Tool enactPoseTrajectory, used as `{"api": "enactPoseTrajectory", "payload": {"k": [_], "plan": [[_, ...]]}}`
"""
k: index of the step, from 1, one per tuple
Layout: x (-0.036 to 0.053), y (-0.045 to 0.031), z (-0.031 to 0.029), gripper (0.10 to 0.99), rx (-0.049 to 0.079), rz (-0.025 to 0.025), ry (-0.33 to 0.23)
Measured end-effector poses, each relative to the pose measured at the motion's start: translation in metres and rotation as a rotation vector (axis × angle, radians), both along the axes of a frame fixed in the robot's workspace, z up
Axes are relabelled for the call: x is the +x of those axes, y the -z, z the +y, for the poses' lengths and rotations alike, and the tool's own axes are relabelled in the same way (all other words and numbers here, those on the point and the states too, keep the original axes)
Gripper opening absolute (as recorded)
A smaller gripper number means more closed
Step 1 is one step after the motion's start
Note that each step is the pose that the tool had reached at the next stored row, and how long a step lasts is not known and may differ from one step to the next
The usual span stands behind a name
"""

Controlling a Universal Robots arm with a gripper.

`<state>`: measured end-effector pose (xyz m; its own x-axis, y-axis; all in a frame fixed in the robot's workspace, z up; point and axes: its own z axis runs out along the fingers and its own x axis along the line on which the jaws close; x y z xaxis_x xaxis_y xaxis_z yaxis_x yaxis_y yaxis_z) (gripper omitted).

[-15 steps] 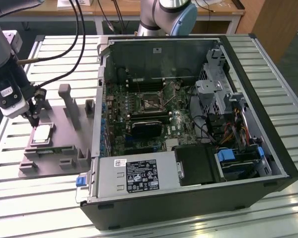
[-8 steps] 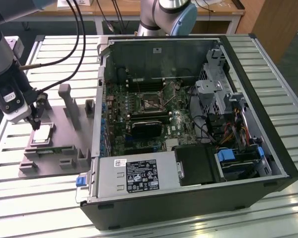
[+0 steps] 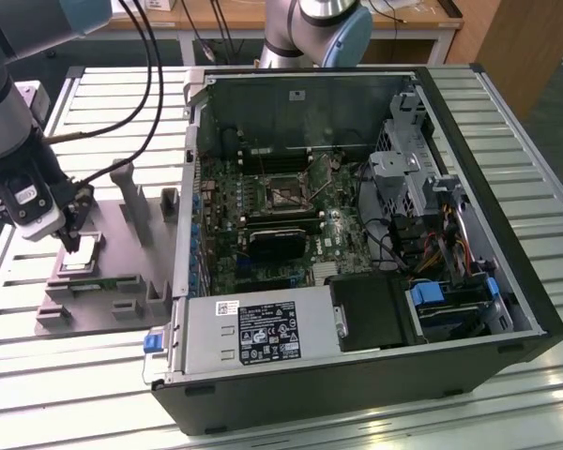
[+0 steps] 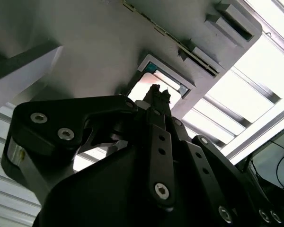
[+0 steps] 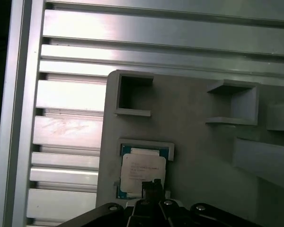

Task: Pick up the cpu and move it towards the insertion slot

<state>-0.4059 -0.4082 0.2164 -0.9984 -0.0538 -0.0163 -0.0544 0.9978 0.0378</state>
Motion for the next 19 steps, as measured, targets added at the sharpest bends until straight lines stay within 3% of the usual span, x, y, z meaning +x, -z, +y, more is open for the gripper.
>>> {"api": "enactPoseTrajectory", "payload": {"k": [10, 19], "plan": [[-0.0048, 0.0157, 0.0026, 0.102, 0.0, -0.0052, -0.002], [-0.0051, 0.0166, 0.0042, 0.114, 0.0, -0.0051, 0.0]]}}
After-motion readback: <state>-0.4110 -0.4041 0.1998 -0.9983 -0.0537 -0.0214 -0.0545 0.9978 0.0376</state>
